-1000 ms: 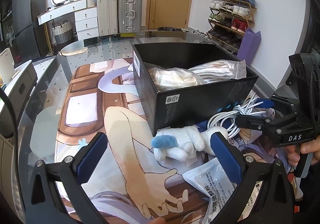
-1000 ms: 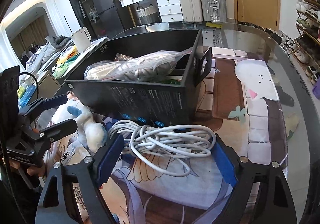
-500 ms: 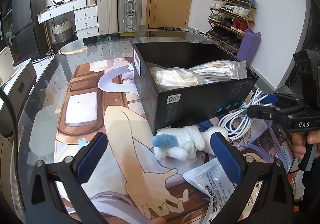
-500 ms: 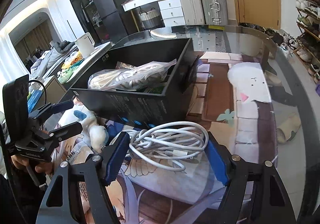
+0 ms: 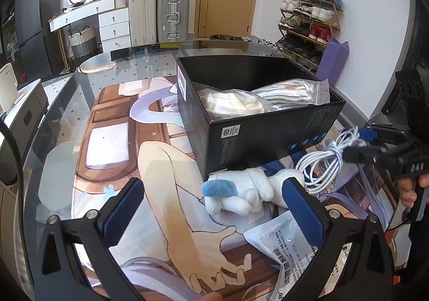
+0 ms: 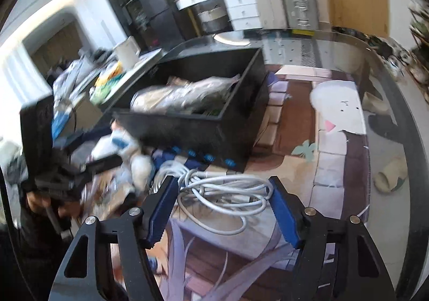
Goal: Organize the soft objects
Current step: 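Move the left gripper toward the white plush toy while the right gripper approaches the white cable coil, then close the left gripper on the plush toy while the right gripper grasps the cable coil, then carry the plush toy and cable coil into the black box and open both grippers, then move the left gripper toward the white printed packet while the right gripper approaches the red-edged packet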
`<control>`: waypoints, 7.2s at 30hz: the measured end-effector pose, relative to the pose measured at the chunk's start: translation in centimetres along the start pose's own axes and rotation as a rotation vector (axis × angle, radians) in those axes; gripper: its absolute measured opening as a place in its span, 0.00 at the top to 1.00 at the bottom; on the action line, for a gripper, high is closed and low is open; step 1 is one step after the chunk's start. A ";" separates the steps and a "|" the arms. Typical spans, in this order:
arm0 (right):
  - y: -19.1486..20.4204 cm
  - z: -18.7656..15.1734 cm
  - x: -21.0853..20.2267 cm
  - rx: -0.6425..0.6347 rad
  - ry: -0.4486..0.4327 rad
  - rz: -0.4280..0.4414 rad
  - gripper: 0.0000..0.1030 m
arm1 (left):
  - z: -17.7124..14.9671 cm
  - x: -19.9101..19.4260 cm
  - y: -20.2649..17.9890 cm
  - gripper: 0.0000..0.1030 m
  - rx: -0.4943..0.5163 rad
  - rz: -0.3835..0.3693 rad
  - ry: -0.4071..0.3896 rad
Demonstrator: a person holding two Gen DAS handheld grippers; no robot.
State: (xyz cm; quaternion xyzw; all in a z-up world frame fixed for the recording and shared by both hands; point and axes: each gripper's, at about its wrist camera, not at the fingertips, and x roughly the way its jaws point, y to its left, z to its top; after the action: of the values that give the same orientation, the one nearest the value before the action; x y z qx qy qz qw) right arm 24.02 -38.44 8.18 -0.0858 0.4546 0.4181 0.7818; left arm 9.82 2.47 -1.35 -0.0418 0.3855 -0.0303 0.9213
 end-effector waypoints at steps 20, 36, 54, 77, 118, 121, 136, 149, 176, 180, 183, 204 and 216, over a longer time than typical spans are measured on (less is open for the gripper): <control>1.7 -1.2 2.5 -0.109 0.046 -0.116 0.17 | -0.1 -0.1 -0.2 0.00 0.004 -0.003 0.003; 3.8 -0.8 4.0 -0.168 0.020 -0.235 0.16 | -0.1 -0.1 -0.2 0.00 0.005 -0.003 0.003; 1.6 -0.8 1.2 -0.120 -0.031 -0.119 0.25 | -0.2 -0.4 -0.7 0.00 0.017 -0.037 0.011; 1.6 -1.1 -0.3 -0.129 -0.051 -0.099 0.26 | 0.0 1.3 -3.9 0.05 0.108 -0.070 0.118; 4.7 4.2 -7.7 -0.122 -0.290 -0.164 0.26 | 6.5 -5.1 -0.5 0.11 0.025 -0.072 -0.155; 5.0 4.7 -6.8 -0.138 -0.280 -0.184 0.26 | 7.3 -4.5 -0.1 0.10 0.011 -0.064 -0.156; 5.5 7.2 -1.9 -0.201 -0.238 -0.195 0.25 | 9.5 -2.3 0.4 0.10 -0.022 -0.049 -0.152; 4.5 8.2 0.9 -0.210 -0.205 -0.177 0.25 | 10.6 -0.2 0.3 0.10 -0.029 -0.056 -0.130; 3.6 4.3 -2.8 -0.157 -0.247 -0.203 0.01 | 8.9 -1.7 -2.0 0.00 0.030 -0.040 -0.145; 4.2 3.9 -3.4 -0.163 -0.250 -0.204 0.01 | 7.7 -2.8 -2.2 0.00 0.040 -0.025 -0.153; 4.5 3.7 -4.0 -0.164 -0.259 -0.201 0.01 | 6.7 -3.5 -2.2 0.00 0.043 -0.017 -0.158; 6.5 -1.1 -4.3 -0.097 -0.207 -0.079 0.01 | 0.7 -5.2 -2.1 0.00 0.027 0.011 -0.119; 8.2 -4.2 -3.0 -0.153 -0.139 -0.056 0.01 | -1.1 -5.6 -1.6 0.00 0.019 0.019 -0.100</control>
State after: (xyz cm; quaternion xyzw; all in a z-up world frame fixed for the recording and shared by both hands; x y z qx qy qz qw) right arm 14.59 -37.11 10.10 -0.1288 0.3635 0.4346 0.8139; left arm 5.12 1.33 2.02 -0.0311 0.3389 -0.0232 0.9400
